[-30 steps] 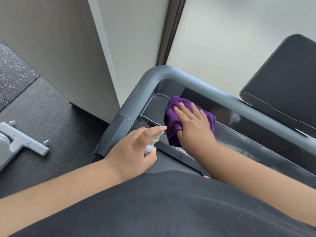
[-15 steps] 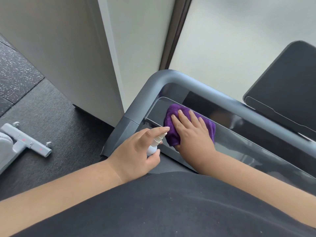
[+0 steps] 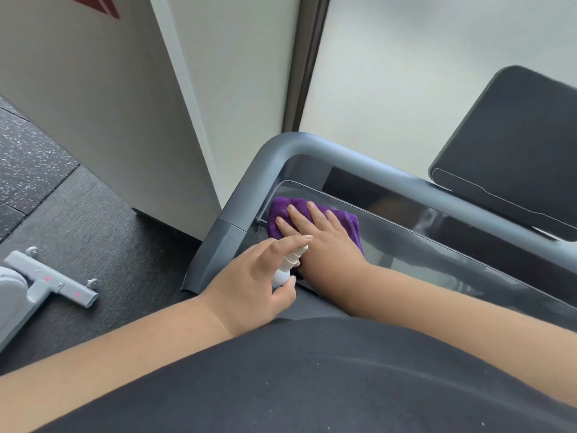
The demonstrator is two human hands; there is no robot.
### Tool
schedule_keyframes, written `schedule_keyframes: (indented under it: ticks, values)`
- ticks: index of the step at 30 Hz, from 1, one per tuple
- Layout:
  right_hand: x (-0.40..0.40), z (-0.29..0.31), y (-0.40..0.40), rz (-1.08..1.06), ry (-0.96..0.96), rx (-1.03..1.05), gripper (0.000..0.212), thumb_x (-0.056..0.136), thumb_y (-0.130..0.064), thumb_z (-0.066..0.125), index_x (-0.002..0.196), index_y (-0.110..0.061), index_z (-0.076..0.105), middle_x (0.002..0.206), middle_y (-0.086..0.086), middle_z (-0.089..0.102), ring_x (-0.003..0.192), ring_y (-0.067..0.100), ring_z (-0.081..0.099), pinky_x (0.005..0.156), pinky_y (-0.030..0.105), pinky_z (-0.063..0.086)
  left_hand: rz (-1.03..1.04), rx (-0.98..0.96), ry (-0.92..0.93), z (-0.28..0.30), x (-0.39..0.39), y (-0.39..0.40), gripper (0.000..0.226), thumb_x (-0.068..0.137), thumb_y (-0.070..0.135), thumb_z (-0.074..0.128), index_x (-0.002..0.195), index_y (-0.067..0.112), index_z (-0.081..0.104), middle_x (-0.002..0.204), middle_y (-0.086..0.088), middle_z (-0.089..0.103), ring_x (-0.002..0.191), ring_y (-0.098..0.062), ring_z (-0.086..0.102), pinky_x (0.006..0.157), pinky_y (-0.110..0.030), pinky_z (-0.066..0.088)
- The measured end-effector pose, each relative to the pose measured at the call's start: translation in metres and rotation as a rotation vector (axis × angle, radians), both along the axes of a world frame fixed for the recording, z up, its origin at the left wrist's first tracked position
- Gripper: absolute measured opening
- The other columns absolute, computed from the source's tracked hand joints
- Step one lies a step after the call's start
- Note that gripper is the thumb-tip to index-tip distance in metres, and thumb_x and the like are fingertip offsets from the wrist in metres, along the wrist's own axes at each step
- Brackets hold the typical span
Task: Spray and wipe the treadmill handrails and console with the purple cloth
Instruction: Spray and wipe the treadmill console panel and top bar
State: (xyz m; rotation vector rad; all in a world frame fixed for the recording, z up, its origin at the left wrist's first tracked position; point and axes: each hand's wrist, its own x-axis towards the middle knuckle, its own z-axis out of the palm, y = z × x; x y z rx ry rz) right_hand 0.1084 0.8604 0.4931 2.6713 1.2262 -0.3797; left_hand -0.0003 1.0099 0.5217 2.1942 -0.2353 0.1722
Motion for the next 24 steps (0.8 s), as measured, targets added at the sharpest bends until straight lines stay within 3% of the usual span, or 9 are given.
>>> schedule_keyframes:
  ticks: [4,7,11,14,17,20,24]
  values:
    - [0.017,0.006,0.03,-0.046,0.09,-0.022,0.092,0.09,-0.045,0.054,0.157,-0.027,-0.007,0.166,0.002,-0.009,0.15,0.038,-0.009,0.119,0.054,0.003,-0.019,-0.037,0.013,0.002,0.002,-0.006,0.062,0.084,0.021,0.056,0.14,0.038,0.036,0.102,0.005,0.06,0.089,-0.014,0.059,0.081,-0.027,0.048]
    - [0.006,0.008,0.017,-0.048,0.077,0.005,0.084,0.094,-0.047,0.046,0.157,-0.027,-0.006,0.166,0.001,-0.008,0.151,0.036,-0.008,0.12,0.052,0.003,-0.038,-0.04,0.001,0.0,0.002,-0.01,0.062,0.083,0.022,0.055,0.14,0.039,0.036,0.102,0.014,0.055,0.088,-0.012,0.058,0.08,-0.027,0.048]
    - [-0.008,0.011,-0.02,-0.068,0.047,0.039,0.077,0.097,-0.04,0.045,0.157,-0.03,0.0,0.166,-0.002,-0.003,0.152,0.031,-0.005,0.121,0.049,0.004,-0.022,-0.015,-0.018,0.003,0.005,-0.013,0.064,0.084,0.024,0.055,0.141,0.044,0.034,0.108,0.032,0.049,0.093,-0.006,0.057,0.085,-0.014,0.043]
    - [-0.003,0.015,-0.024,-0.088,0.065,0.049,0.076,0.096,-0.04,0.046,0.158,-0.03,0.002,0.166,-0.001,-0.001,0.152,0.031,-0.003,0.121,0.049,0.006,-0.003,-0.012,-0.025,0.005,0.005,-0.015,0.064,0.084,0.024,0.054,0.141,0.044,0.034,0.111,0.033,0.049,0.096,-0.003,0.057,0.087,-0.01,0.041]
    - [0.02,0.018,0.003,-0.079,0.094,0.003,0.087,0.093,-0.044,0.052,0.157,-0.026,-0.003,0.166,0.002,-0.006,0.151,0.036,-0.006,0.12,0.052,0.008,0.023,-0.004,-0.013,0.004,0.006,-0.019,0.068,0.083,0.019,0.059,0.141,0.046,0.033,0.106,0.026,0.052,0.094,-0.005,0.057,0.084,-0.016,0.045]
    - [0.034,0.02,0.016,-0.083,0.122,0.011,0.096,0.088,-0.043,0.061,0.157,-0.024,-0.003,0.166,0.004,-0.006,0.15,0.038,-0.005,0.12,0.054,0.009,0.023,0.0,0.007,0.004,0.006,-0.03,0.074,0.081,0.015,0.062,0.14,0.049,0.033,0.103,0.02,0.054,0.09,-0.003,0.055,0.083,-0.014,0.044]
    - [0.024,0.016,-0.018,-0.101,0.097,0.049,0.089,0.092,-0.044,0.054,0.158,-0.026,-0.003,0.166,0.001,-0.006,0.151,0.034,-0.007,0.12,0.05,0.004,-0.021,0.012,-0.002,0.006,0.011,-0.047,0.073,0.081,0.015,0.062,0.14,0.047,0.034,0.101,0.01,0.057,0.092,-0.005,0.056,0.084,-0.018,0.045]
